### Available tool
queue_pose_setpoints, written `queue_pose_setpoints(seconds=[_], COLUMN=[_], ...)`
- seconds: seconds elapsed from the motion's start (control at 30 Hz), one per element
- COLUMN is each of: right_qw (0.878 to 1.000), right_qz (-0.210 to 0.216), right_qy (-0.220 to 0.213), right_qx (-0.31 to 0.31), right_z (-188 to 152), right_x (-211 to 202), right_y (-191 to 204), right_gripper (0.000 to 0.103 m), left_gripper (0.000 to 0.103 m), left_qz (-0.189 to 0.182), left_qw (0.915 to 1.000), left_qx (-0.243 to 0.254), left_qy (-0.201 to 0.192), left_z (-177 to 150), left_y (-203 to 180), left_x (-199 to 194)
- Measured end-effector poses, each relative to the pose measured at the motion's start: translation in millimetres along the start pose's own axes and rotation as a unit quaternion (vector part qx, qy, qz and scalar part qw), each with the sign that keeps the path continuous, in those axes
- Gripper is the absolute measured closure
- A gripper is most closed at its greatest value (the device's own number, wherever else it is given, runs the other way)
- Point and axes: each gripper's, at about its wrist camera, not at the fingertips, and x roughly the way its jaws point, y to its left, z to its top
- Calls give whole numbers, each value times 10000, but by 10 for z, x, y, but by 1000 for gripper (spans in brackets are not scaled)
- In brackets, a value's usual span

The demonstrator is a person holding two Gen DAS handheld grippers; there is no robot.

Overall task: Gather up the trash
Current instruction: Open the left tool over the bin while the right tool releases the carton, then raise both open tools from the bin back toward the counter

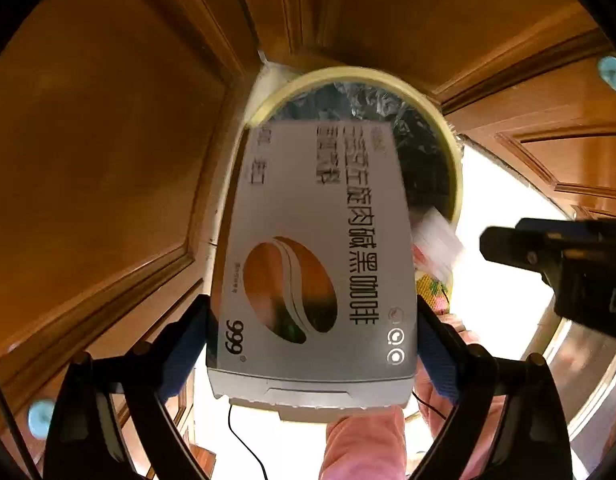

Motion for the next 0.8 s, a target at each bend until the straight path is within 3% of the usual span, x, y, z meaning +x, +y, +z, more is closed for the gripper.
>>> queue_pose_setpoints(seconds=[0.17, 0.53, 0.8], right_qw=[10000, 9967, 9944], right_qz=[-24, -424, -362], right_qy=[-45, -242, -492], right_qx=[5, -643, -862], right_z=[114, -190, -538], right_x=[63, -200, -803], right_y=[27, 83, 160], right_gripper=[51, 51, 51], left_gripper=[7, 3, 3], left_qz=[-299, -440, -429], left_qw=[9992, 9987, 9990], left_qx=[-15, -94, -149], left_qy=[280, 240, 9], left_z=[6, -28, -322], left_y=[156, 208, 148], left_x=[159, 31, -595])
